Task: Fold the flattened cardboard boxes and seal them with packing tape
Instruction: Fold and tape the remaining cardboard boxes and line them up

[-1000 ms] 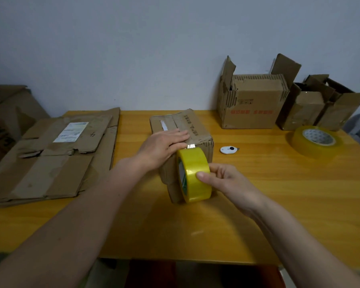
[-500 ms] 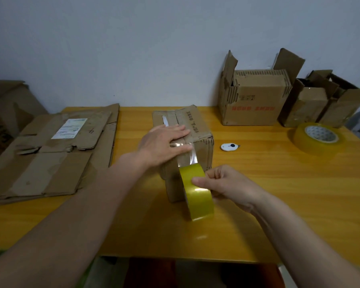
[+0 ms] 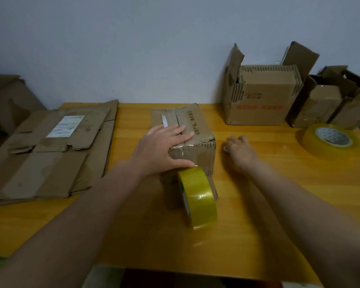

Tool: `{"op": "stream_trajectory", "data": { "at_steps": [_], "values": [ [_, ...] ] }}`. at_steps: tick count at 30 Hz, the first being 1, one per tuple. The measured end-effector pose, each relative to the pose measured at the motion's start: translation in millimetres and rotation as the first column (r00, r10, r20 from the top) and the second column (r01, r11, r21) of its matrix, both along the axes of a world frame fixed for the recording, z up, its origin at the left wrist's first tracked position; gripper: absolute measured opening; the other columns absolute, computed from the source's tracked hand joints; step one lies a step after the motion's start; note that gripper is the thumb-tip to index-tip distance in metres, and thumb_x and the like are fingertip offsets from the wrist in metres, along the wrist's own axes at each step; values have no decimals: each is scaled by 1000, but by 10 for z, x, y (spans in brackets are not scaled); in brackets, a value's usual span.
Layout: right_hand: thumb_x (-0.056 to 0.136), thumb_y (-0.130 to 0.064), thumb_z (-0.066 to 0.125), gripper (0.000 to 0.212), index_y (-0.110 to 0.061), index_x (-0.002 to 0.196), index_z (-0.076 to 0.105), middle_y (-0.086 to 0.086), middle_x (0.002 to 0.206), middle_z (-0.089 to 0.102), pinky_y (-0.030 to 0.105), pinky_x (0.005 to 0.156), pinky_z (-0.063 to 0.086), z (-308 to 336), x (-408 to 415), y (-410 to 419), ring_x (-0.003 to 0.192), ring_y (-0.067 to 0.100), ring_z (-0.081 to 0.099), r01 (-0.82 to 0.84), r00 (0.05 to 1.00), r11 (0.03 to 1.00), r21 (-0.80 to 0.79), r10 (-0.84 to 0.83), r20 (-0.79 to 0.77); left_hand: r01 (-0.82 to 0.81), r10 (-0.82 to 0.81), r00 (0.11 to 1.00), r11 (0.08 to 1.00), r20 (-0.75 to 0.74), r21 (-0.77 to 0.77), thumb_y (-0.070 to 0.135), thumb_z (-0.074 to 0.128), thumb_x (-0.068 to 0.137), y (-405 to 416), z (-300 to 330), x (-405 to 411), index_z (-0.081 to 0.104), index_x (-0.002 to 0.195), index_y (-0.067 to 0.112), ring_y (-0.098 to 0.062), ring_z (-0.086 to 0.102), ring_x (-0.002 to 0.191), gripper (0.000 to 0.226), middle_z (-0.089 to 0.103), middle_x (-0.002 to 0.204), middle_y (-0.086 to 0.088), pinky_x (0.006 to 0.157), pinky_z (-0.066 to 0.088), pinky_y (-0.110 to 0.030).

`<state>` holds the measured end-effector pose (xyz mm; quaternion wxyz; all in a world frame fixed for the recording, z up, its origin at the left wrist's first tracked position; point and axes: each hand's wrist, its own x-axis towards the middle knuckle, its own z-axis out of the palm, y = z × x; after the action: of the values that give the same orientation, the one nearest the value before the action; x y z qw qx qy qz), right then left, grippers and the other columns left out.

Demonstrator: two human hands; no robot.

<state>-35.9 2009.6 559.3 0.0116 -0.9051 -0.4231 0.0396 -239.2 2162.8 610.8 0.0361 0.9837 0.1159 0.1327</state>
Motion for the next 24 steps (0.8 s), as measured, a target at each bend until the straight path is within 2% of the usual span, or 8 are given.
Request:
{"op": "stream_trajectory", "data": {
  "at_steps": [4, 7, 9, 12, 15, 18, 21, 24],
  "values": [
    [101, -17, 37, 27, -10, 121, 55, 12, 122, 53, 35, 85, 37, -31, 76, -14, 111, 30, 41, -10, 999, 999, 52, 8, 38, -3, 3, 1000, 1000, -5, -11, 91, 32, 62, -13, 3, 9, 36, 145, 40, -6, 27, 143, 98, 33, 154, 10, 116, 12, -34],
    [97, -18, 47, 23, -7, 115, 56, 14, 117, 55, 38, 85, 38, 106, 34, -80, 110, 32, 45, -6, 1000, 997, 75, 4, 24, 0, -1, 1000, 1000, -8, -7, 91, 35, 62, -14, 10, 15, 36, 145, 38, -8, 27, 143, 99, 33, 154, 9, 117, 12, -34],
    [95, -16, 53, 23, -7, 116, 58, 16, 116, 58, 40, 87, 43, 220, -18, -161, 108, 33, 52, 77, 994, 980, 185, -62, -89, -1, 1, 1000, 1000, -21, -5, 90, 41, 64, -26, 33, 5, 34, 146, 36, -8, 26, 143, 99, 32, 155, 9, 117, 11, -35],
    [91, -15, 60, 18, -6, 106, 64, 14, 99, 66, 47, 80, 53, 452, -107, -308, 89, 30, 62, 208, 951, 903, 376, -97, -292, -11, 12, 998, 1000, -63, 7, 91, 39, 64, -54, 68, -8, 28, 149, 35, -7, 21, 145, 102, 26, 157, 10, 118, 7, -34],
    [84, -11, 70, 15, -4, 95, 62, 12, 87, 66, 32, 65, 56, 777, -343, -434, 76, 24, 65, 311, 830, 704, 638, 126, -543, -26, 28, 996, 999, -85, 23, 87, 38, 64, -59, 78, 3, 27, 150, 34, -8, 18, 146, 101, 24, 158, 11, 120, 4, -37],
    [85, -2, 66, 12, -2, 92, 57, 20, 91, 62, 31, 70, 59, 997, -697, -403, 78, 24, 65, 315, 693, 541, 780, 430, -578, -79, 78, 996, 997, 44, 27, 95, 41, 57, -95, 22, -46, 40, 145, 30, -14, 23, 145, 109, 33, 155, 6, 119, 2, -48],
    [90, -8, 62, 11, -13, 89, 52, 29, 92, 57, 51, 79, 51, 958, -916, -241, 84, 40, 60, 197, 699, 548, 813, 504, -508, -122, 123, 965, 992, 232, -16, 91, 40, 56, -207, -89, -111, 52, 138, 22, -20, 34, 140, 107, 46, 147, 0, 117, 6, -54],
    [94, -21, 58, 9, -15, 91, 51, 9, 84, 54, 40, 69, 43, 872, -990, -141, 75, 23, 51, 98, 755, 619, 780, 464, -463, -192, 238, 917, 967, 320, -168, 84, 54, 60, -348, -155, -205, 46, 142, 21, -20, 31, 140, 103, 42, 149, -2, 118, 14, -50]
  ]
}}
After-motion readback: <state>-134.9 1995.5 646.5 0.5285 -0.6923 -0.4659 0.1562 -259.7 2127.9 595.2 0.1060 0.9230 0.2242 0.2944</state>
